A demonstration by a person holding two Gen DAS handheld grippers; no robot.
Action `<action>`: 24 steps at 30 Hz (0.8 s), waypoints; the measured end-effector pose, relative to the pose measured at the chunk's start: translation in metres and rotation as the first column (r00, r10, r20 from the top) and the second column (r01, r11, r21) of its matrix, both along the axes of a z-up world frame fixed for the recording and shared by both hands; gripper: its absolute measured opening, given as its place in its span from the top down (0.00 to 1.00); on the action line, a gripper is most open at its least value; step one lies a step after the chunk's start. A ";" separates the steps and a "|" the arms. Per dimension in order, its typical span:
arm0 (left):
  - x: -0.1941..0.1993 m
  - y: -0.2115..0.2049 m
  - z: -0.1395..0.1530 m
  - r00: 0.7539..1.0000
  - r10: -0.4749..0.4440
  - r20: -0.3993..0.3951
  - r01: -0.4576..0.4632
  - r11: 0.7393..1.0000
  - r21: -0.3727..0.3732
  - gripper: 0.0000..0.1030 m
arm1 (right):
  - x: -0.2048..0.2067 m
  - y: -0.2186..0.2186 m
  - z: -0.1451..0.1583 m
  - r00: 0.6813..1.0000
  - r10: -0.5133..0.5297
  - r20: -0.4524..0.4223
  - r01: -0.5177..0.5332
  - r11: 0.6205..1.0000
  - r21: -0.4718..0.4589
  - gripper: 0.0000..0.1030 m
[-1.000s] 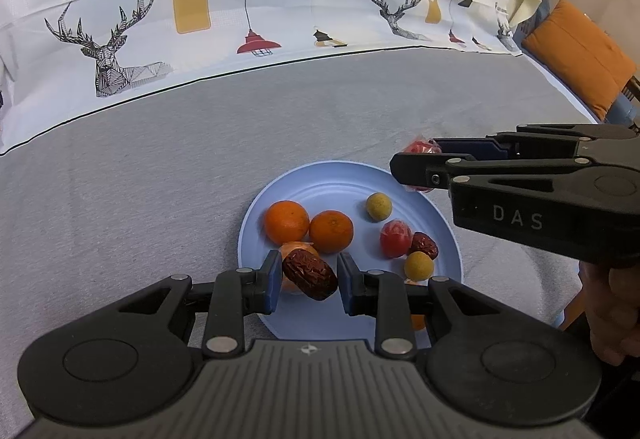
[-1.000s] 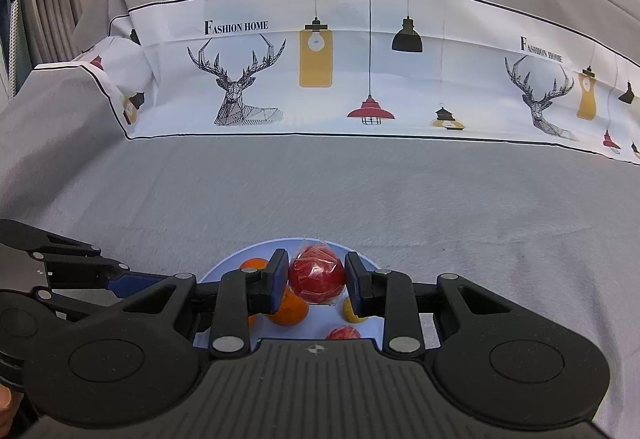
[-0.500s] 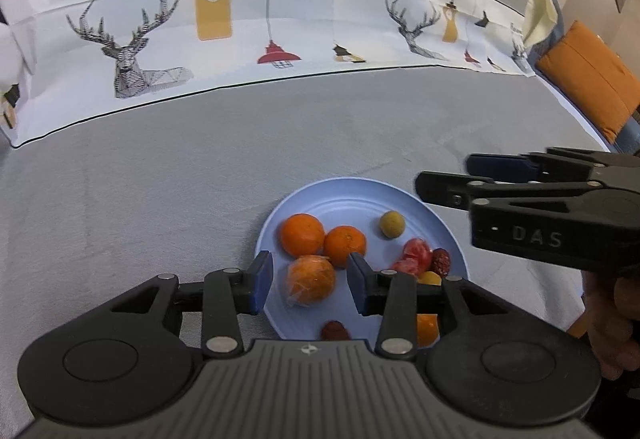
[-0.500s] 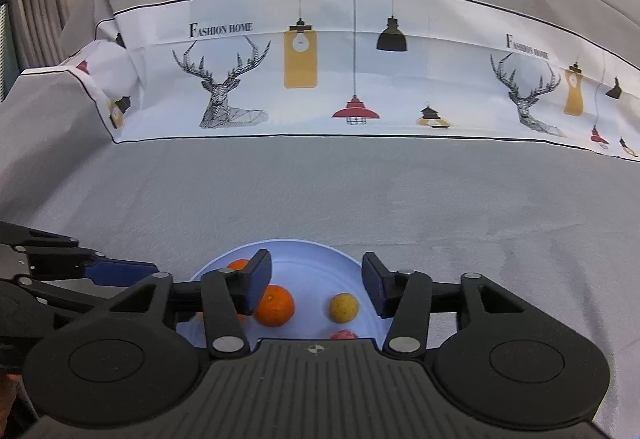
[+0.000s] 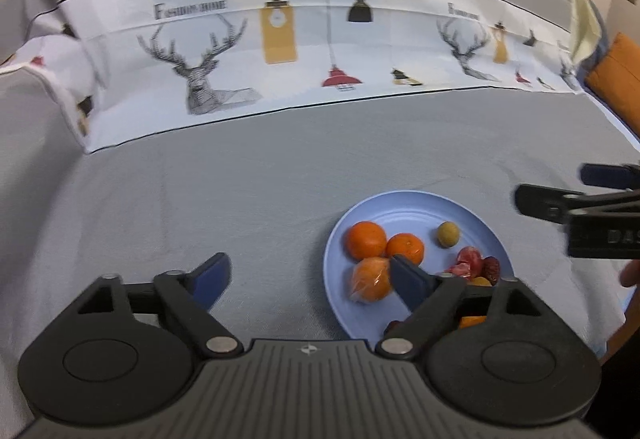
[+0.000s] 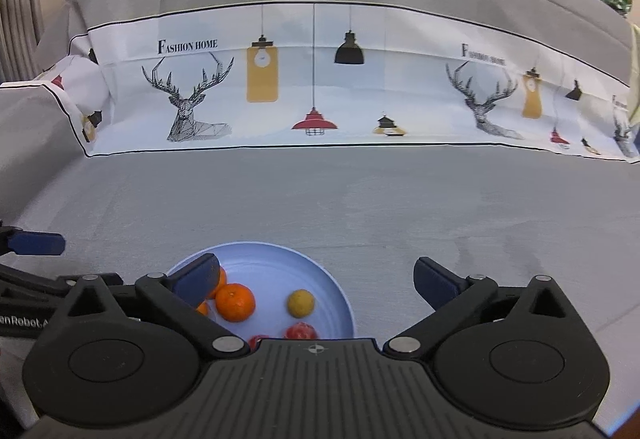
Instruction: Organize fruits
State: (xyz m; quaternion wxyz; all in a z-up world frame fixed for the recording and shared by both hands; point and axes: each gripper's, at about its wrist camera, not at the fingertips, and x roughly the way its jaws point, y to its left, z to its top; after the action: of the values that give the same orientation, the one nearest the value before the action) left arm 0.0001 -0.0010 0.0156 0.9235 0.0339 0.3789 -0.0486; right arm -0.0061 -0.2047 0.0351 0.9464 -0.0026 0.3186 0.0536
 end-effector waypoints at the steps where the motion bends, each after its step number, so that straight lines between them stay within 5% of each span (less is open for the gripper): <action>1: -0.004 0.000 0.001 1.000 0.014 0.004 -0.014 1.000 -0.001 0.06 | -0.005 -0.003 0.001 1.000 -0.016 -0.004 0.016 1.000 0.006 0.01; 6: -0.028 -0.004 0.004 0.997 0.072 -0.014 -0.072 0.997 -0.026 0.00 | -0.032 -0.015 0.006 0.997 -0.073 -0.029 0.074 0.997 0.037 0.01; 11: -0.039 -0.010 -0.007 0.988 0.090 -0.124 -0.095 0.995 -0.031 0.00 | -0.055 -0.013 0.007 0.997 -0.068 -0.029 0.068 0.998 -0.003 0.01; 24: -0.027 -0.014 -0.026 0.978 0.102 -0.181 -0.108 0.994 -0.025 0.00 | -0.033 0.003 -0.015 0.987 -0.059 -0.151 0.054 0.998 -0.040 0.01</action>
State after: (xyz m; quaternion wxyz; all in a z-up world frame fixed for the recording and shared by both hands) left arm -0.0270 -0.0154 -0.0107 0.8874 -0.0064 0.4609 -0.0092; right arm -0.0394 -0.2020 0.0205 0.9203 -0.0063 0.3906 0.0210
